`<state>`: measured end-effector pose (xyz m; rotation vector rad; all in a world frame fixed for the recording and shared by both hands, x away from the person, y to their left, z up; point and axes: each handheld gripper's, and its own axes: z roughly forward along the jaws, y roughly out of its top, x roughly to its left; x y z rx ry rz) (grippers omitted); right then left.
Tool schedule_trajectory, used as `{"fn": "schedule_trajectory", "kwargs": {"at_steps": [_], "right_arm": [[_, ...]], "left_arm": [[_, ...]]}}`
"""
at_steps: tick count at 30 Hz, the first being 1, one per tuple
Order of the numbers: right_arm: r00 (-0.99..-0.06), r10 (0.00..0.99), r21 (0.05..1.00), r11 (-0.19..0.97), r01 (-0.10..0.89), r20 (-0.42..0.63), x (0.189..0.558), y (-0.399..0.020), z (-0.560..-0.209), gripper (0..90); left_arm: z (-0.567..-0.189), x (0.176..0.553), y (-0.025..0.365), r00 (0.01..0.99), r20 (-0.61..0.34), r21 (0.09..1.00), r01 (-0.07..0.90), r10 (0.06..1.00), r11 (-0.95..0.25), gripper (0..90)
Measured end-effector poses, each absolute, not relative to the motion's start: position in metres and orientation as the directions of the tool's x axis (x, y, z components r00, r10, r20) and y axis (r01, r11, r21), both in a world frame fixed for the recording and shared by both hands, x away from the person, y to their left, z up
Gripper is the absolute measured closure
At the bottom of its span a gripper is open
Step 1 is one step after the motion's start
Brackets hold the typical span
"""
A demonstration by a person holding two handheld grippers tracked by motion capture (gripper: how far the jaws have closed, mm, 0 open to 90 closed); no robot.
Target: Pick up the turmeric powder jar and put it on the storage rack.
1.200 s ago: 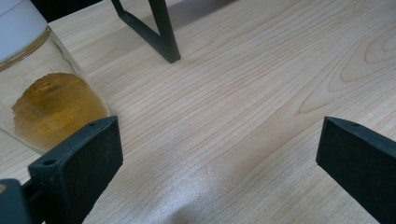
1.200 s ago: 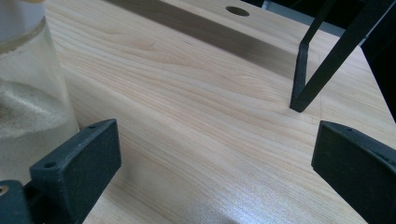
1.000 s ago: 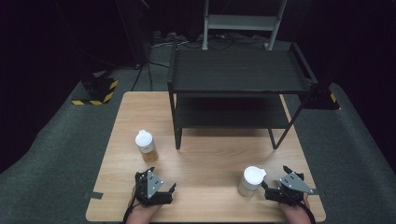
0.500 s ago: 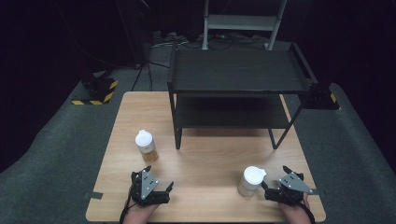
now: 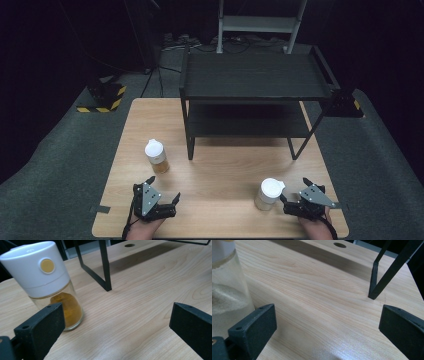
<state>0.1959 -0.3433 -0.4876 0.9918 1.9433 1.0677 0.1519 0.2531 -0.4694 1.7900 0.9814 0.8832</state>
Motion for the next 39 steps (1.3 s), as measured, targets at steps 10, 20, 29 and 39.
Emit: {"fn": "schedule_trajectory", "kwargs": {"at_steps": [10, 20, 29, 39], "right_arm": [[-0.460, 0.865, 0.887, 0.361, 0.288, -0.203, 0.196, -0.344, -0.488, 0.5], [-0.460, 0.864, 0.886, 0.363, 0.289, -0.203, 0.196, -0.343, -0.488, 0.6], [-0.461, 0.863, 0.885, 0.366, 0.289, -0.206, 0.196, -0.343, -0.487, 0.5], [-0.462, 0.863, 0.885, 0.366, 0.289, -0.206, 0.196, -0.343, -0.487, 0.6]], "left_arm": [[-0.468, 0.151, 0.260, 0.400, 0.159, 0.930, 0.246, 0.902, -0.273, 0.4], [-0.466, 0.154, 0.270, 0.352, 0.146, 0.943, 0.234, 0.925, -0.237, 0.4], [-0.465, 0.164, 0.274, 0.332, 0.128, 0.950, 0.229, 0.934, -0.212, 0.4], [-0.463, 0.174, 0.279, 0.308, 0.115, 0.954, 0.230, 0.944, -0.191, 0.4]]}}
